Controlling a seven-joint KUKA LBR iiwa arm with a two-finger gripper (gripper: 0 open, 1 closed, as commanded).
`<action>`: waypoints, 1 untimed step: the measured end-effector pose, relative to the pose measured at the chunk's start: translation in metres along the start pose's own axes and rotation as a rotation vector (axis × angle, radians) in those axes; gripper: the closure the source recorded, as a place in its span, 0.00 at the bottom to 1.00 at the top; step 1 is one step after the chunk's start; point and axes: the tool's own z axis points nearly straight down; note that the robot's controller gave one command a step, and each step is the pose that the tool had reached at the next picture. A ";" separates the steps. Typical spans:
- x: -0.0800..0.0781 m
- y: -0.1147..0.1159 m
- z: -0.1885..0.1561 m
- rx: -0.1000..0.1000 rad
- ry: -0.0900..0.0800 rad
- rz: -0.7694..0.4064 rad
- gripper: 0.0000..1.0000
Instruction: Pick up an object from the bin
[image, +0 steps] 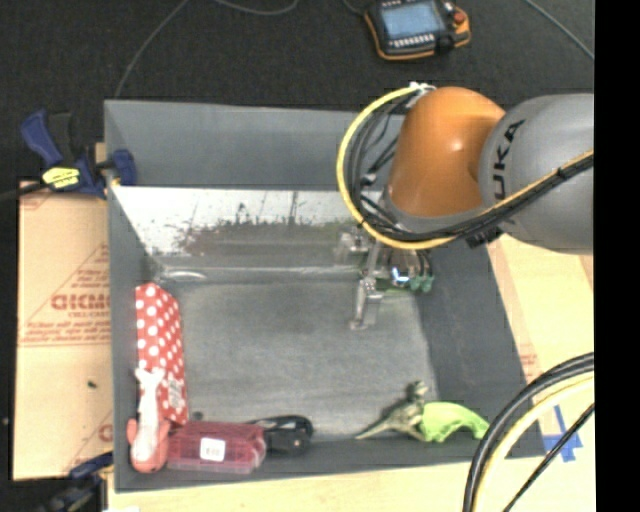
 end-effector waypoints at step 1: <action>-0.002 0.000 -0.004 0.000 -0.008 0.000 0.00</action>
Offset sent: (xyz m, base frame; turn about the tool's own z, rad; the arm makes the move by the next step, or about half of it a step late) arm 0.0100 -0.0870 -0.0496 0.4565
